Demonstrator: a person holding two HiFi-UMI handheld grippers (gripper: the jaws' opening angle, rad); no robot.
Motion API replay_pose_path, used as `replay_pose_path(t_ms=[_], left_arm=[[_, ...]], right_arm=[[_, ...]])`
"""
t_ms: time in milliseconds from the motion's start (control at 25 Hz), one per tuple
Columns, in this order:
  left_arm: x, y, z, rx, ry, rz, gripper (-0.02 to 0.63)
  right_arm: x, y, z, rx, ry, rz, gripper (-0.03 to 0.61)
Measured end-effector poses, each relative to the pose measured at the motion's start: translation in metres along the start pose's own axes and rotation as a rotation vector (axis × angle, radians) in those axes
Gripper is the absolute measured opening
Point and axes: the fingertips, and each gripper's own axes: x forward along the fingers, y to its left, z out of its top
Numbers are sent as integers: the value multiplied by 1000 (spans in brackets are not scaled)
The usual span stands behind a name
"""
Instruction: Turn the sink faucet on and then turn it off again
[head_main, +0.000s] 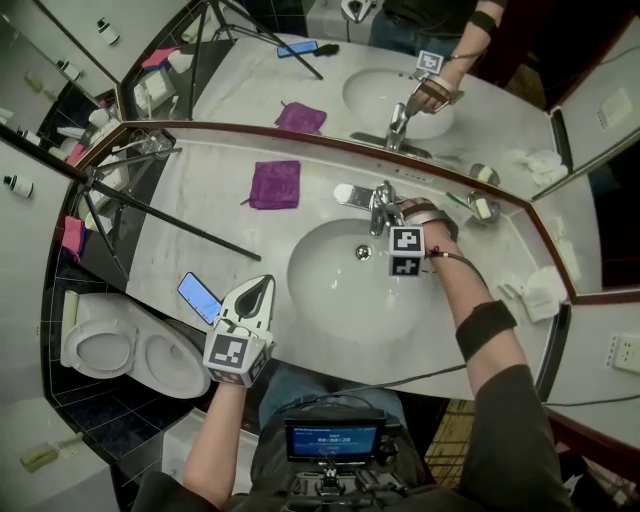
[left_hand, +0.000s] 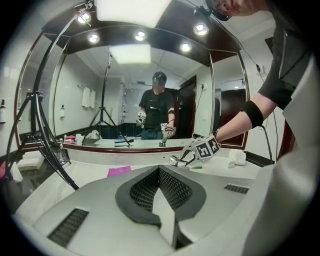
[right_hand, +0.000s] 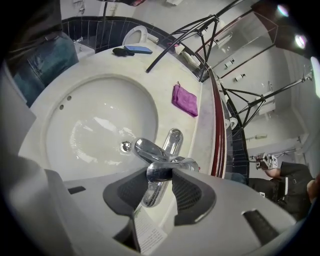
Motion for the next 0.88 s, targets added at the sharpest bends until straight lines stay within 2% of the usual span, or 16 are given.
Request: replay_pose_path(t_ms=[160,320,440,680,880], left_arm=[[-6,0,7,9,-17,2,0],[-12,-7,17,20,-38,-9,0],[-16,-15,29,31,-57,-20,0],[-24,-24,48,56,-97,-39,0],[-27,-28,52,63,-102,-58,0]], right_arm=[[-22,4,4,9,-6,66,129],[-59,2,3,1,-3,115,42],[-91,-3,2,31,-15,145,18],[-170,-41,-7,106,-51,42,17],[-241,-71,-29,193,-80,-112,17]])
